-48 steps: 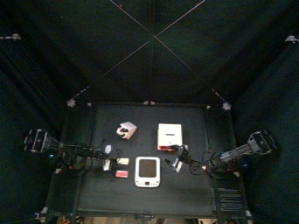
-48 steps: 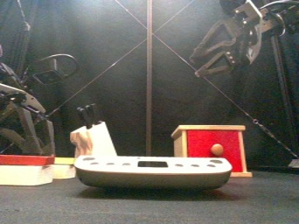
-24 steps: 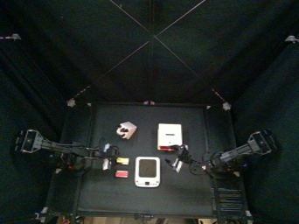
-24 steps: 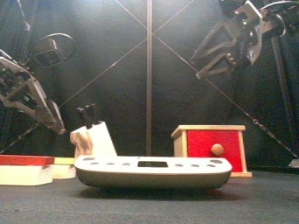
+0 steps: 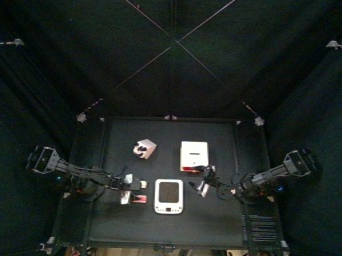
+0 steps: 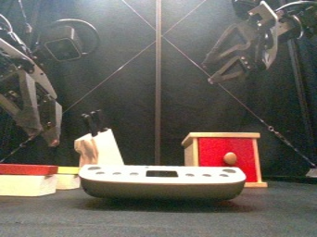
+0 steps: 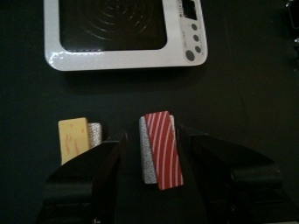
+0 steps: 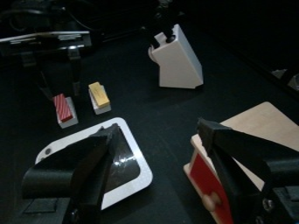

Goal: Grab salmon sushi

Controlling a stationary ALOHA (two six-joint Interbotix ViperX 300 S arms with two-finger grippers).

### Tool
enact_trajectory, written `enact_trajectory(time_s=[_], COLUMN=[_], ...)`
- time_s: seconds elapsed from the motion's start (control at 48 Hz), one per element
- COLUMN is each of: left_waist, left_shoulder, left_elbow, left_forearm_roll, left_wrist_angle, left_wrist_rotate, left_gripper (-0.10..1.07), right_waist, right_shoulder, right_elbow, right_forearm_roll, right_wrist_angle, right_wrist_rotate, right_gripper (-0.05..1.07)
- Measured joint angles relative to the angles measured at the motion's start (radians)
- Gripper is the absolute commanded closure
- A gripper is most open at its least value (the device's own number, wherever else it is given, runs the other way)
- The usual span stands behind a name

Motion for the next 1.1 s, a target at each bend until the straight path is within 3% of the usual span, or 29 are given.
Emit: enact_trajectory(time_s=[0.438,0.771,1.0,1.104], left_waist=[-0.018,-0.014,0.005,0.006], left_shoulder=[0.110,0.075,-0.014,-0.044], left_elbow=[-0.041,-0.049,-0.129,-0.189], left_forearm_roll=[-0.035,0.058,0.097,0.098], left_wrist_angle=[-0.008,0.046,0.287,0.410], left_wrist_rotate=[0.000,-0.002,-0.009,-0.067], left_gripper=[0.12,0.12,0.12,0.12], right_waist=[0.000,-0.002,-0.002,-0.002], right_shoulder=[-0.015,-0.018,-0.026,-0.035], right_elbow=[0.011,0.015,0.015,0.020], right_forearm_roll=[0.003,0.003,0.003,0.003], right_wrist_angle=[0.000,0.000,0.000,0.000], right_wrist_rotate=[0.002,0.002,0.002,0.002], right_gripper=[0.02,0.02,0.02,0.02])
